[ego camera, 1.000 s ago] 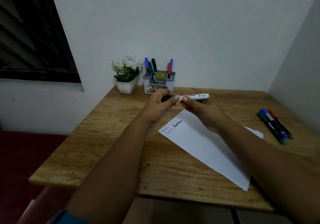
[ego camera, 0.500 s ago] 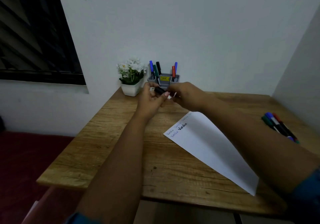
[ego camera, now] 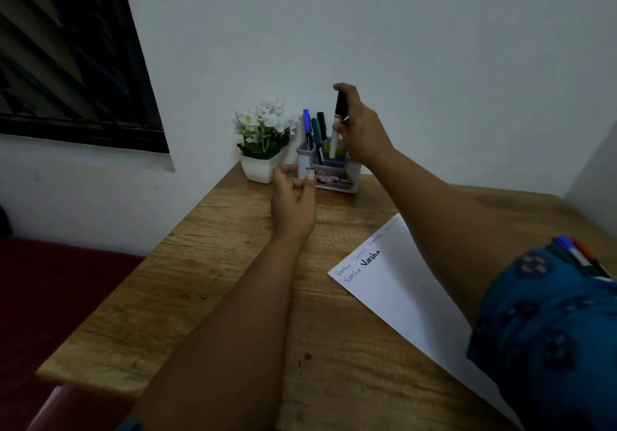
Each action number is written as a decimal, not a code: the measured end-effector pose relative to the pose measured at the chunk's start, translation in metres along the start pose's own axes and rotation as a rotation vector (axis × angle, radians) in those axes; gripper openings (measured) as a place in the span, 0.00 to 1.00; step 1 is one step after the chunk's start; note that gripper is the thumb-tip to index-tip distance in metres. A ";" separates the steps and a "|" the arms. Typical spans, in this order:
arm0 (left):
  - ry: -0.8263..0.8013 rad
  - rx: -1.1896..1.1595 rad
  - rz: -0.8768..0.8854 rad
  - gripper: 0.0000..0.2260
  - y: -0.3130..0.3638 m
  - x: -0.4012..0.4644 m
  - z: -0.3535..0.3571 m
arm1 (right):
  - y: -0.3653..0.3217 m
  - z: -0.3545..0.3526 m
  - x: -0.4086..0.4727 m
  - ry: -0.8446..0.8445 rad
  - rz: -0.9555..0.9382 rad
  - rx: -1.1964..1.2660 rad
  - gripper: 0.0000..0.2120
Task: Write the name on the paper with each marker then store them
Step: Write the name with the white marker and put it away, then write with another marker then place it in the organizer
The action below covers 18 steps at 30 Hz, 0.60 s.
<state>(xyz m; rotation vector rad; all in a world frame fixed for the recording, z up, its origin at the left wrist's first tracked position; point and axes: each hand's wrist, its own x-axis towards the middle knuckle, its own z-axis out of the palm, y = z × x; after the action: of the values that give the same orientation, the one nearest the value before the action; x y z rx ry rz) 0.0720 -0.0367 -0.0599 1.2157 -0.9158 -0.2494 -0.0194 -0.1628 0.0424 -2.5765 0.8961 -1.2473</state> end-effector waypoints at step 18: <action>-0.322 0.370 0.177 0.09 0.030 -0.020 0.009 | 0.019 -0.073 -0.070 -0.021 0.231 -0.152 0.13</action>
<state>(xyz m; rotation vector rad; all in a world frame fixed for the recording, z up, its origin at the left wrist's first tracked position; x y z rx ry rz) 0.0441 -0.0194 -0.0424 1.4467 -1.3871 -0.1382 -0.1168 -0.1294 0.0353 -2.4995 1.2881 -1.1259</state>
